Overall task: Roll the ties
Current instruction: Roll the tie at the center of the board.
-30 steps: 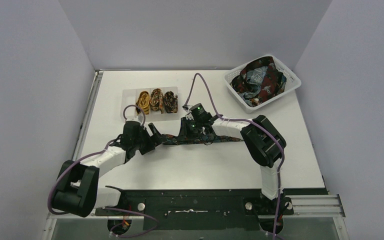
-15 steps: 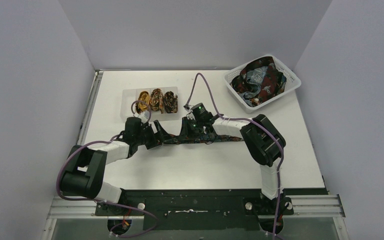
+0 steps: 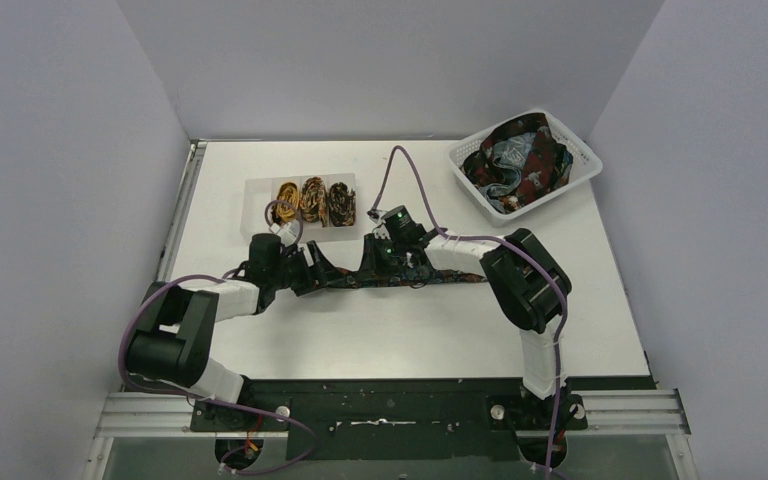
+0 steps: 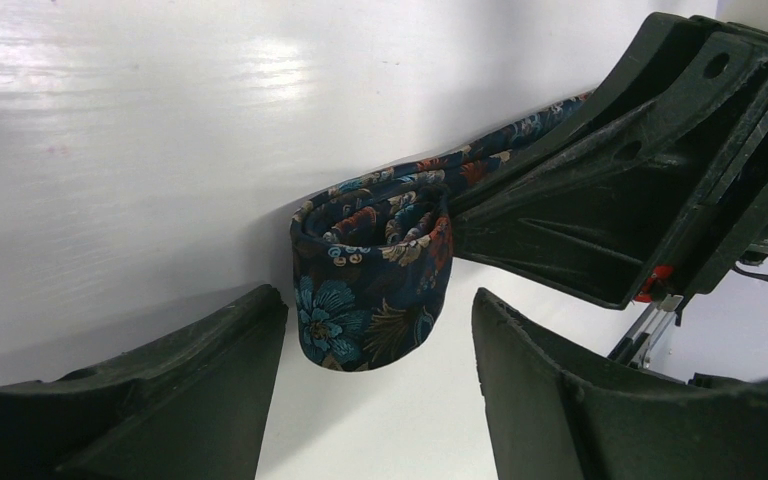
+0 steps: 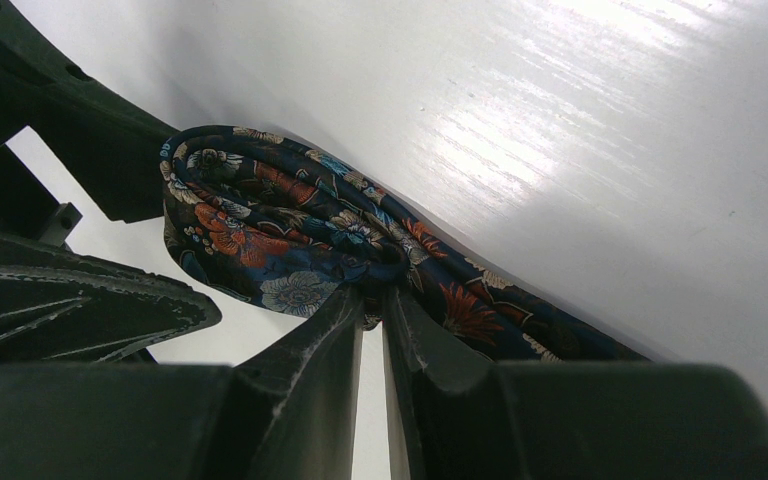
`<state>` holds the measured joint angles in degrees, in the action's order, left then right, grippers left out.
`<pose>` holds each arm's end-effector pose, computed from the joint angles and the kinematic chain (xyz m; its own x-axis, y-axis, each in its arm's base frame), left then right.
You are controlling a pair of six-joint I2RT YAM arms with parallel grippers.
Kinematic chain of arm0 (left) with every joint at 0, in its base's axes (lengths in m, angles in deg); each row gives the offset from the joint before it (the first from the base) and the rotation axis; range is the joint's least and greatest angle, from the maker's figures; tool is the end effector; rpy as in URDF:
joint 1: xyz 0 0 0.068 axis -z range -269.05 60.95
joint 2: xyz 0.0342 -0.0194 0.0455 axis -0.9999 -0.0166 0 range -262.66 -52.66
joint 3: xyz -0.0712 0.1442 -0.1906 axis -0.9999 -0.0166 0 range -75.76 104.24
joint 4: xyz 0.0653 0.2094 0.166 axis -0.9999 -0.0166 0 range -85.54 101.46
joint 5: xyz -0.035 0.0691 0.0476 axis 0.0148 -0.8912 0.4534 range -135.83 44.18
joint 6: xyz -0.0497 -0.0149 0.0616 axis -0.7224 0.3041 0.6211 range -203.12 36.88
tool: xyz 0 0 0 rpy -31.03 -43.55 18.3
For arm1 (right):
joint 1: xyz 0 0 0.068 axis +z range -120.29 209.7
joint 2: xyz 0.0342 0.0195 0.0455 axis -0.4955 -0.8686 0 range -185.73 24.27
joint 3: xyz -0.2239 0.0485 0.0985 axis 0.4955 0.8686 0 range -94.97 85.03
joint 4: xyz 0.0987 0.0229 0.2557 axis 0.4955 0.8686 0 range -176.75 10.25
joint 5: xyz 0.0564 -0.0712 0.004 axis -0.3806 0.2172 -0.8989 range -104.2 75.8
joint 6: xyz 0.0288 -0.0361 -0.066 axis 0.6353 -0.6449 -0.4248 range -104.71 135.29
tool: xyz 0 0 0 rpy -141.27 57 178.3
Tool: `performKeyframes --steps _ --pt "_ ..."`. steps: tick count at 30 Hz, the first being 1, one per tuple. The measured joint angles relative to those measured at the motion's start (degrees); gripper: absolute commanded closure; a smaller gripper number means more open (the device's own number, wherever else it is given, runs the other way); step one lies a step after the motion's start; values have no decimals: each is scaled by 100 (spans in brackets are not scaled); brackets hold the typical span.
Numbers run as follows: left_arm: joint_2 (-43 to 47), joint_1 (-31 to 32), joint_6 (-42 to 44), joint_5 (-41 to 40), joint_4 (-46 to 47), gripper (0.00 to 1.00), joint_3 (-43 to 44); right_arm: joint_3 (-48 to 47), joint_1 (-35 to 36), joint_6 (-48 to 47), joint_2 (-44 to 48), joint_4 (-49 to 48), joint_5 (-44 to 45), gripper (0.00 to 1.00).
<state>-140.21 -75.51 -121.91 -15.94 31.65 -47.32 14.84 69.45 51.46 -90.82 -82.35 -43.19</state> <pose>0.2826 -0.1037 0.0767 -0.8393 -0.3566 -0.4104 0.0694 0.6784 -0.7314 0.3135 0.3045 0.0877 -0.9440 -0.1137 -0.3097 -0.3037 0.6658 0.6815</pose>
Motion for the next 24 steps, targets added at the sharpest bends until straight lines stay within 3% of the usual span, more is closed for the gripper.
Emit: performKeyframes --steps 8,12,18,24 --pt "-55 -4 22 155 258 59 0 -20 -4 -17 -9 15 2 84" --pt "-55 -4 28 144 302 64 0 -20 -9 -33 -9 20 0 83" --pt "-28 -2 33 -4 275 44 0 -55 -11 -66 -9 52 0 83" --pt "63 -2 39 -155 271 41 0 -66 -46 -83 -11 74 0 82"
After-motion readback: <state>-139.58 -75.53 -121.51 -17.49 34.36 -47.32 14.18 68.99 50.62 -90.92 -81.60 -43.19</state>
